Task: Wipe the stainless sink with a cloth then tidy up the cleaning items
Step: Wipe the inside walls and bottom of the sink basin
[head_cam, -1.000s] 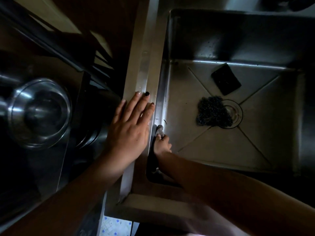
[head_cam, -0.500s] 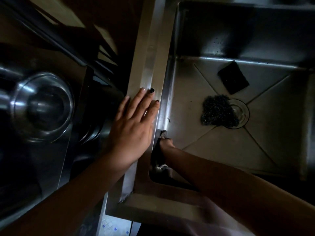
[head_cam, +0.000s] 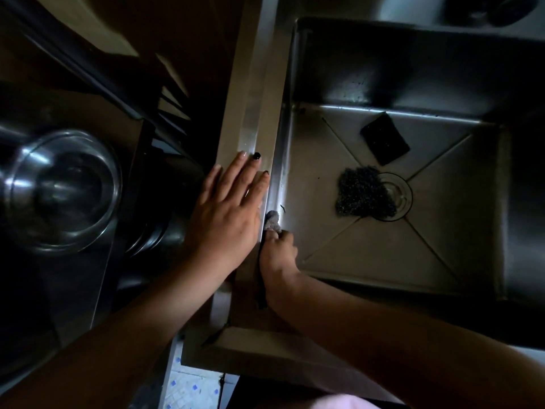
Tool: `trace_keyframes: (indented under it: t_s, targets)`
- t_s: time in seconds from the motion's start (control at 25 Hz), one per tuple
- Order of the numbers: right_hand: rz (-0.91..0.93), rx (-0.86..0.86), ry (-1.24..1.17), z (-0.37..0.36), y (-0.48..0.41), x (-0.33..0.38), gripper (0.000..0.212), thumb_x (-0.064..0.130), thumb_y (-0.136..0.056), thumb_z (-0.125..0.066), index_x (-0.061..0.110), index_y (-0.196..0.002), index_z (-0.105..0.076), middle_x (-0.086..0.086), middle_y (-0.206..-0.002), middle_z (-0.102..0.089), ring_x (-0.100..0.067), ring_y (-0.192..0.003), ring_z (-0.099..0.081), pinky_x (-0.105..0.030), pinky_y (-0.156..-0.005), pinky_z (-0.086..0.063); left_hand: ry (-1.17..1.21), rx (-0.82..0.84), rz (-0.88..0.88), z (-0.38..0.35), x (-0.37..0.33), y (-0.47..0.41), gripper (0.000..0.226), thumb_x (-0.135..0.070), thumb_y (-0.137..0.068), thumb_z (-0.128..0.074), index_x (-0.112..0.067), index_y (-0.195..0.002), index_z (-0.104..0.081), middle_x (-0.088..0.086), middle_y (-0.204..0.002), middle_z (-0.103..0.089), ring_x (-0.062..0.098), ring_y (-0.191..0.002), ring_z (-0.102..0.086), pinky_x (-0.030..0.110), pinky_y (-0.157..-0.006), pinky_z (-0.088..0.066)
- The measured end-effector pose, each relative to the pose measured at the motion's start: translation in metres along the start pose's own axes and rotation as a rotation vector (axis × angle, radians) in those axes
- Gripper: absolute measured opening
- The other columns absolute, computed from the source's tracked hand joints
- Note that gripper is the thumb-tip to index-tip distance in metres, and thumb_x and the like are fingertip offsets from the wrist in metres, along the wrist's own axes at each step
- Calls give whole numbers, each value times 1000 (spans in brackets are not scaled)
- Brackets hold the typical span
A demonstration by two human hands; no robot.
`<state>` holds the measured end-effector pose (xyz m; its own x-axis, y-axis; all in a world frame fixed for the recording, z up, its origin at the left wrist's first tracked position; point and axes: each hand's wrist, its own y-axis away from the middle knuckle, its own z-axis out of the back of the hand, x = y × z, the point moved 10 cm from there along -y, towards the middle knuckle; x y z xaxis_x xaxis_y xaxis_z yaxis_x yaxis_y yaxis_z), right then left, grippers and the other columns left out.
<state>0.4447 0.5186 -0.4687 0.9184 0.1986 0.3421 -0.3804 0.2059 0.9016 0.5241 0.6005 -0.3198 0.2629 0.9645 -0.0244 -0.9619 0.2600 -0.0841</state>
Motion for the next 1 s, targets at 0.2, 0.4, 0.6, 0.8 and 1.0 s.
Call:
trace_keyframes:
  t_s: [0.2, 0.4, 0.6, 0.8, 1.0]
  targets:
    - [4, -20, -12, -8, -35, 14, 41, 27, -99, -29, 8, -135, -32, -22, -142, -30, -39, -127, -33, -38, -104, -26, 7, 3, 13, -3, 1, 1, 42, -18, -87, -36, -11, -124, -55, 8, -140, -46, 27, -135, -35, 46, -111, -22]
    - [-17, -53, 47, -21, -74, -7, 42, 29, -99, -31, 6, -133, -34, -24, -140, -33, -41, -127, -35, -40, -104, -27, -8, -2, -1, -3, 1, 1, 42, -15, -84, -40, -12, -124, -54, 8, -139, -47, 27, -134, -35, 45, -110, -23]
    - [-117, -6, 53, -27, -80, -30, 44, 31, -98, -30, 4, -132, -35, -24, -140, -34, -39, -128, -34, -39, -107, -26, -13, -3, 7, -2, 1, 1, 42, -16, -86, -39, -12, -124, -55, 8, -140, -46, 26, -134, -35, 44, -111, -22]
    - [-154, 9, 51, -28, -62, -37, 55, 45, -96, -32, 4, -130, -44, -20, -134, -46, -35, -123, -44, -37, -105, -32, -17, -2, 18, 0, 1, 1, 41, -16, -86, -38, -11, -123, -56, 8, -139, -47, 27, -134, -36, 44, -110, -23]
    - [-148, 343, -170, -23, -22, -18, 34, 29, -96, -39, 5, -109, -59, -12, -78, -60, -23, -68, -60, -20, -60, -46, -9, -5, 13, 1, 0, 0, 41, -15, -84, -40, -10, -121, -57, 9, -137, -49, 29, -132, -38, 48, -108, -24]
